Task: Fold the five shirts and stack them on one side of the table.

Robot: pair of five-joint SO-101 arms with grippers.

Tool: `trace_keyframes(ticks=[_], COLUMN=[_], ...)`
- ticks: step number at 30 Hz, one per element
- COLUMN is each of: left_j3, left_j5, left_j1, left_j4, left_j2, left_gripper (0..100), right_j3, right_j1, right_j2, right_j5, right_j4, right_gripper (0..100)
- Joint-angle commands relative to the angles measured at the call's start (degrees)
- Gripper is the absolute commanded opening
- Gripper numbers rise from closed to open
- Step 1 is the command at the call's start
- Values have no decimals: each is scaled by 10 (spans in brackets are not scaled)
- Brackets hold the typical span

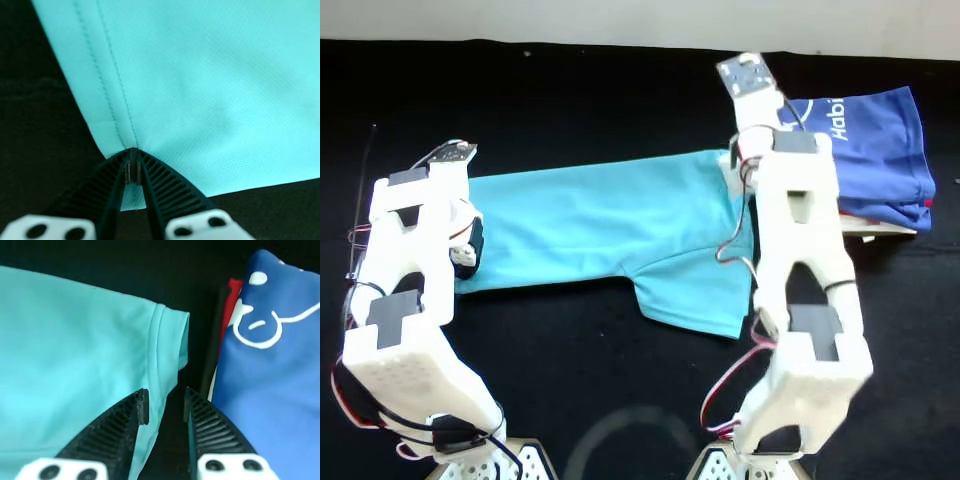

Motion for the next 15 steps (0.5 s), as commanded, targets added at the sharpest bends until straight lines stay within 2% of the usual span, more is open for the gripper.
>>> trace_keyframes(ticks=[1,5,15], left_j3=[4,4,5], left_j5=[1,1,1], left_j1=[4,4,4], left_j4=[-12,-11,-10], left_j2=[2,2,2], left_gripper=[9,9,9], right_j3=[-111,-246,-512], right_j1=[-3,-6,-5], right_j2=[88,216,440], right_j5=[6,6,6], right_j4=[-2,2,-2], right_gripper=[104,3,13])
